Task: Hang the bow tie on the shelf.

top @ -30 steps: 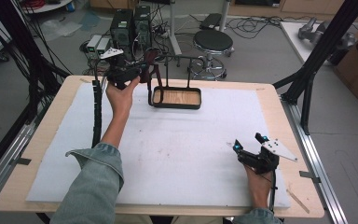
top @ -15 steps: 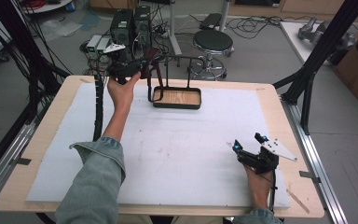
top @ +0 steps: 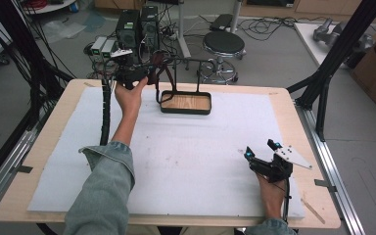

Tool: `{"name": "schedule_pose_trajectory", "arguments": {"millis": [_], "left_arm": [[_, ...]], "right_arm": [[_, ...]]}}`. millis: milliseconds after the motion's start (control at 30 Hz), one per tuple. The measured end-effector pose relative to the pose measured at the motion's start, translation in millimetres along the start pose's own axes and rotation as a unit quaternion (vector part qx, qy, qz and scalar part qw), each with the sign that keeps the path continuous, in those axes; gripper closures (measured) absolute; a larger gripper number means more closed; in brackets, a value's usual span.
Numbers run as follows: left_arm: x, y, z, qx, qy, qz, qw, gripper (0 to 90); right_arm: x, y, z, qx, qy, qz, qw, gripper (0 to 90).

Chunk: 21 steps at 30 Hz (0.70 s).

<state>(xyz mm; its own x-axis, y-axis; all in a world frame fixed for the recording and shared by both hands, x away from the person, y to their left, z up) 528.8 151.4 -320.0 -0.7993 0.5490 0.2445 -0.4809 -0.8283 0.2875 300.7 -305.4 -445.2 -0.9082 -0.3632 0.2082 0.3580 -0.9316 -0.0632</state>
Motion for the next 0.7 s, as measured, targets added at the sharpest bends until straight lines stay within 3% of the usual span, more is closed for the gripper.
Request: {"name": "schedule_pose_trajectory", "arguments": {"millis": [700], "left_arm": [[-6.7, -1.3, -6.4, -0.019, -0.013, 0.014, 0.9996, 75.8]], "right_arm": [[-0.1, 0.0, 0.0, 0.0, 0.001, 0.0, 1.0, 10.0]]}}
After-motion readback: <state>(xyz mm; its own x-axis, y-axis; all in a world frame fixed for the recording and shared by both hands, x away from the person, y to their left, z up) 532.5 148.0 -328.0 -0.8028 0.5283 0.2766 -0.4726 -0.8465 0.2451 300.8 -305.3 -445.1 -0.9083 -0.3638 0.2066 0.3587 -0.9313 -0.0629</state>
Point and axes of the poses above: each handheld gripper's, and its own axes: x roughly backward along the jaws, z roughly out of its top, y roughly to its right, the point moved 1 cm from there along -x, roughly forward along the jaws, and after that the axes turned 1 degree about y, right-handed, at the moved point
